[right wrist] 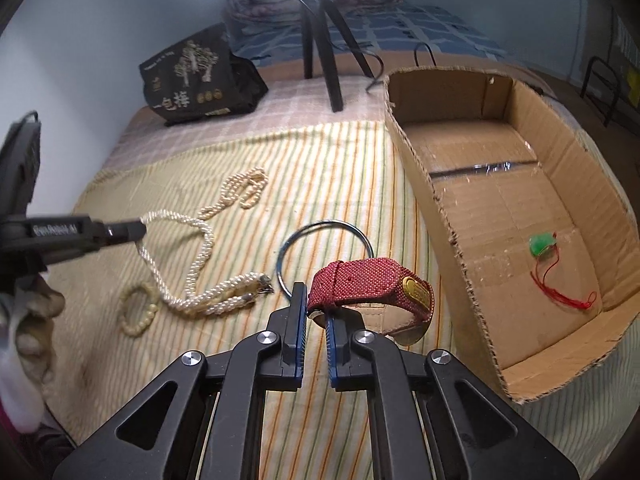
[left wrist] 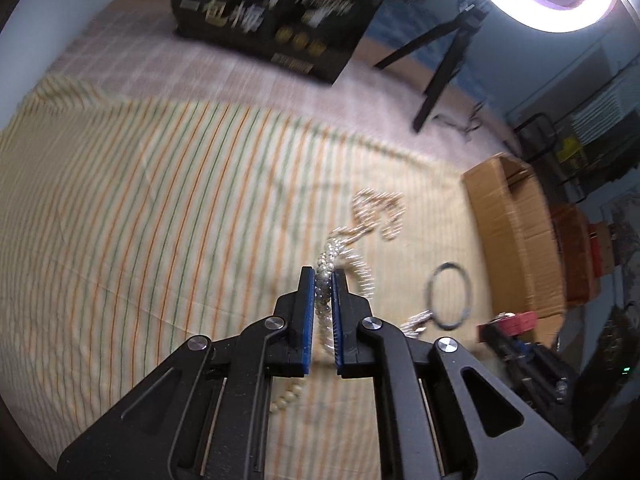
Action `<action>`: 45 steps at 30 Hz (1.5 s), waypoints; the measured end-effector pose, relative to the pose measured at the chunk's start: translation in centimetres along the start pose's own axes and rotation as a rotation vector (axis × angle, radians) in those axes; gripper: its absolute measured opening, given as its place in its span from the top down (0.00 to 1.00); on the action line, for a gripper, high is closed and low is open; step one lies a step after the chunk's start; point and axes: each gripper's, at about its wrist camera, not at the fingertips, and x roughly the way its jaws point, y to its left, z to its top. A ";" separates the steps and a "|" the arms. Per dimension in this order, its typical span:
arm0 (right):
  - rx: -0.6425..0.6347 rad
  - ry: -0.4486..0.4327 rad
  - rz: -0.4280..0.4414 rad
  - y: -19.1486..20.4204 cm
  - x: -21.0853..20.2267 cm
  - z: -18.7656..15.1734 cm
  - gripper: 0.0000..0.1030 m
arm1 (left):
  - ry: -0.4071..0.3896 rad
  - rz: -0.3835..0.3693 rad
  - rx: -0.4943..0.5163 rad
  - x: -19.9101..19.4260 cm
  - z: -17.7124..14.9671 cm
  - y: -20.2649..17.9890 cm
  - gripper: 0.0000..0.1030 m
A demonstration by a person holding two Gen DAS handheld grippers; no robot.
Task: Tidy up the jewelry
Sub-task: 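Carry the red watch into the box and release it with the right tool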
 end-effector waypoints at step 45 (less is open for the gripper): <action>-0.012 -0.194 -0.047 -8.4 -11.3 5.0 0.93 | -0.232 -0.314 0.237 -11.2 4.9 -18.0 1.00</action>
